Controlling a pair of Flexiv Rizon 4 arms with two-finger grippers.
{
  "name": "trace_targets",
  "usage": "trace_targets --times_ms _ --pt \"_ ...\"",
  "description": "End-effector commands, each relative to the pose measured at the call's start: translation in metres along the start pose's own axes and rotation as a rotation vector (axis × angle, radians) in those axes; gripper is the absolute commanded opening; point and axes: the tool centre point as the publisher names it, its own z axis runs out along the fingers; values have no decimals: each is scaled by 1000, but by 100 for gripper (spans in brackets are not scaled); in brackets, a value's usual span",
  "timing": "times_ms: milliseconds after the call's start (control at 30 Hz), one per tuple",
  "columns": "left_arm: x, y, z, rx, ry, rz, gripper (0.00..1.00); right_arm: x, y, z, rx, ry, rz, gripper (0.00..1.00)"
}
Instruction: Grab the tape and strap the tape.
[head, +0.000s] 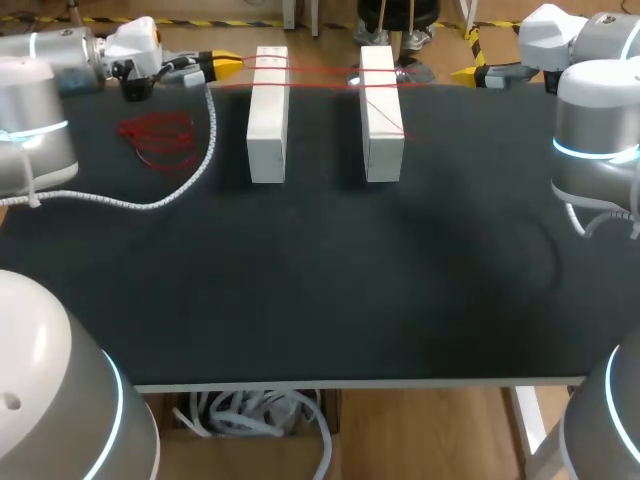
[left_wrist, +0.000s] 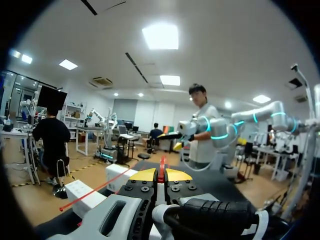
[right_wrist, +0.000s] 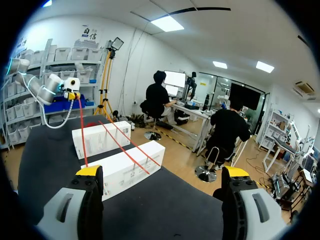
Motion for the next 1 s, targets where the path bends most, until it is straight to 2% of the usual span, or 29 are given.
trace_targets --times_ms 33,433,1000 --pt "5 -8 7 23 -6 1 0 0 0 0 -1 1 0 100" --pt "19 -28 29 126 14 62 0 0 0 0 -1 1 0 100" --pt "28 -46 65 215 -1 72 0 0 0 0 -1 1 0 100"
